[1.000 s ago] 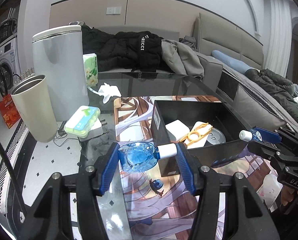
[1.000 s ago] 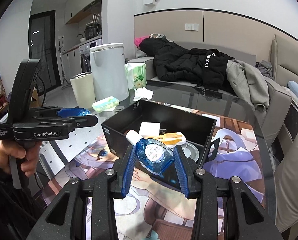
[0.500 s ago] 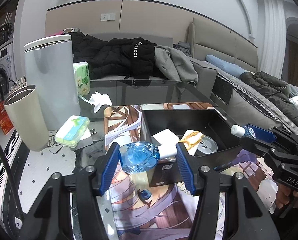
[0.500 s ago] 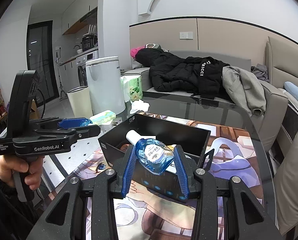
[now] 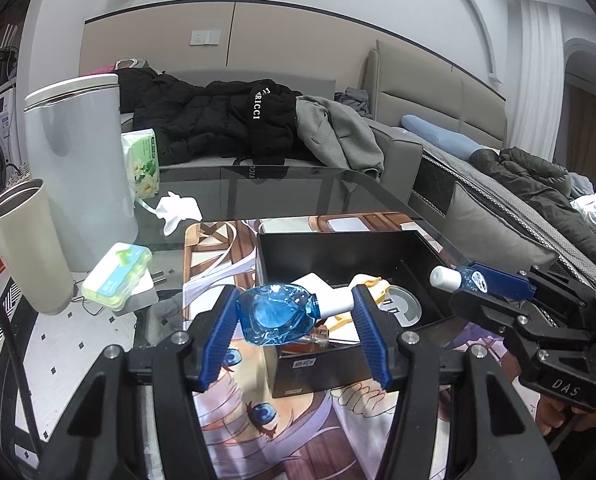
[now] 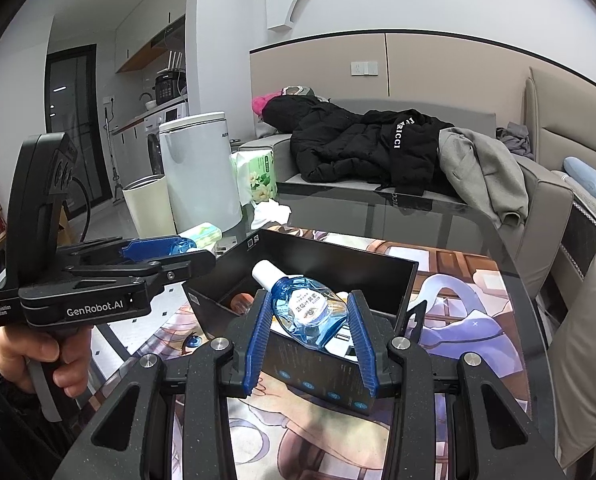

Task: Organize rigid objects
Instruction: 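Carry the small blue bottle with the right tool while the left tool carries the large bottle into the box, then open the right tool inside the box while the left tool releases the large bottle there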

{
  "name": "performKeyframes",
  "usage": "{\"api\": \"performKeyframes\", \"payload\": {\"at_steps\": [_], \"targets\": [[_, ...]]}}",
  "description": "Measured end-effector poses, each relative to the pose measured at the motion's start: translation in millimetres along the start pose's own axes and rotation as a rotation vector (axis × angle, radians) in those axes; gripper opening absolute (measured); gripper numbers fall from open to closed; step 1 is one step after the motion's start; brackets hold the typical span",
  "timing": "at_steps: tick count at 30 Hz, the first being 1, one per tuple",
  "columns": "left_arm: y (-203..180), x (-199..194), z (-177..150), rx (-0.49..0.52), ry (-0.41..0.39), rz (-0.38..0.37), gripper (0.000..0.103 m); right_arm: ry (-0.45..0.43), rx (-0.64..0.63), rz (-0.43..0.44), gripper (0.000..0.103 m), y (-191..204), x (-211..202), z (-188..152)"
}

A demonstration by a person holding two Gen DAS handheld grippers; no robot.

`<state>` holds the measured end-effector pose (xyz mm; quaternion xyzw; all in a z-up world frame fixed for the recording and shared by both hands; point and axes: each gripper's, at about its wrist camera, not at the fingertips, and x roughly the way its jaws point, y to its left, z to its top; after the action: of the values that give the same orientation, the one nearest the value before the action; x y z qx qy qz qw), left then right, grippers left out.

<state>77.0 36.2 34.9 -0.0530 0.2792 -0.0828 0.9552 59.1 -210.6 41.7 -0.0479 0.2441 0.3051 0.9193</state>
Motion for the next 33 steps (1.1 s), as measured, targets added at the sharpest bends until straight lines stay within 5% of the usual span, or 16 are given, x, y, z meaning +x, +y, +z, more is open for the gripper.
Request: {"api": "performKeyframes", "payload": {"at_steps": [33], "targets": [[-18,24,3,0.058,-0.047,-0.041,0.056,0.041,0.012,-0.05,0.039,-9,43,1]]}}
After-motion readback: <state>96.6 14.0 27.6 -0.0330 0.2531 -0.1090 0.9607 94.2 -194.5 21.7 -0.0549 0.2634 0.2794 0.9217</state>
